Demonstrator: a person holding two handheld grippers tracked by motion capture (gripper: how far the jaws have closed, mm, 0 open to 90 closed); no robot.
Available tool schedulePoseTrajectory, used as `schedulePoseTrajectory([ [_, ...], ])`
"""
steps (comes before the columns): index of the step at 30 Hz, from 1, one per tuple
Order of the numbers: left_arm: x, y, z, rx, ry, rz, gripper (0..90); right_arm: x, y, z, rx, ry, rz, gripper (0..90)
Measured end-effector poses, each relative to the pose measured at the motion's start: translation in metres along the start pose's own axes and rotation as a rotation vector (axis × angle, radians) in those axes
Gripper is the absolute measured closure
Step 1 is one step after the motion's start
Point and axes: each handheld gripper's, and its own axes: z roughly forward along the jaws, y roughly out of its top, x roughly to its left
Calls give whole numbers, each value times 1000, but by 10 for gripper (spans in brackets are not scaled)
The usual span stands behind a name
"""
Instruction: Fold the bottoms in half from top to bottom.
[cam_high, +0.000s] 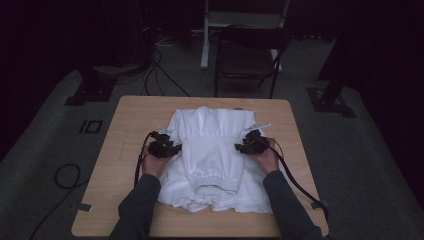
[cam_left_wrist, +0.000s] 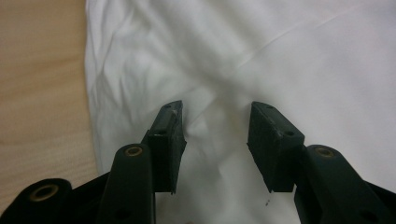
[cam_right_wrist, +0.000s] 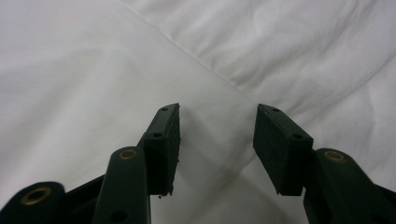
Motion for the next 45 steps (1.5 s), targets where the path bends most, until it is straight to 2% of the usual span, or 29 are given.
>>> schedulePoseTrajectory([
  [1,0,-5,5,5,-1,9,578,0,-1,4,15,-3,-3,511],
  [3,1,-9,4,-18,-2,15,589,1,-9,11,46,-11,-6,523],
  [5,1,-12,2,-19,1,25,601,4,-16,10,7,-21,-4,527],
  [7,1,-16,-1,-23,-2,33,609,6,-20,6,5,-23,9,533],
  [10,-1,-27,-9,-34,-4,45,623,13,-29,0,6,-30,-6,535],
  [14,-5,-46,-23,-41,-16,63,627,25,-42,-9,-4,-17,-14,536],
  [17,-10,-60,-35,-40,-25,76,627,37,-52,-18,9,-2,-29,535],
  [23,-18,-78,-56,15,-59,106,626,56,-70,-35,32,36,-61,536],
  [24,-17,-77,-59,6,-61,111,621,58,-71,-37,46,47,-62,541],
  [25,-14,-75,-63,-25,-57,105,607,58,-71,-39,61,62,-67,558],
  [26,-10,-70,-67,-60,-54,91,597,56,-70,-41,61,73,-77,558],
  [28,0,-56,-72,-122,-22,58,573,49,-65,-47,11,49,-84,561],
  [30,11,-37,-71,-158,-6,20,569,35,-56,-53,-31,11,-38,580],
  [33,26,-8,-57,-186,-9,-49,546,8,-39,-55,-92,-38,45,609],
  [35,32,8,-40,-180,13,-81,532,-8,-28,-51,-125,-54,98,627],
  [38,40,26,-14,-161,0,-139,520,-27,-14,-40,-156,-74,170,642],
  [40,45,33,0,-163,-15,-185,506,-37,-7,-32,-166,-94,205,642],
  [42,47,38,12,-155,-12,-217,495,-45,0,-23,-169,-101,242,641],
  [44,48,41,22,-128,-14,-231,495,-54,5,-15,-162,-112,285,639],
  [45,48,41,25,-132,-18,-230,500,-58,7,-10,-158,-119,314,637],
])
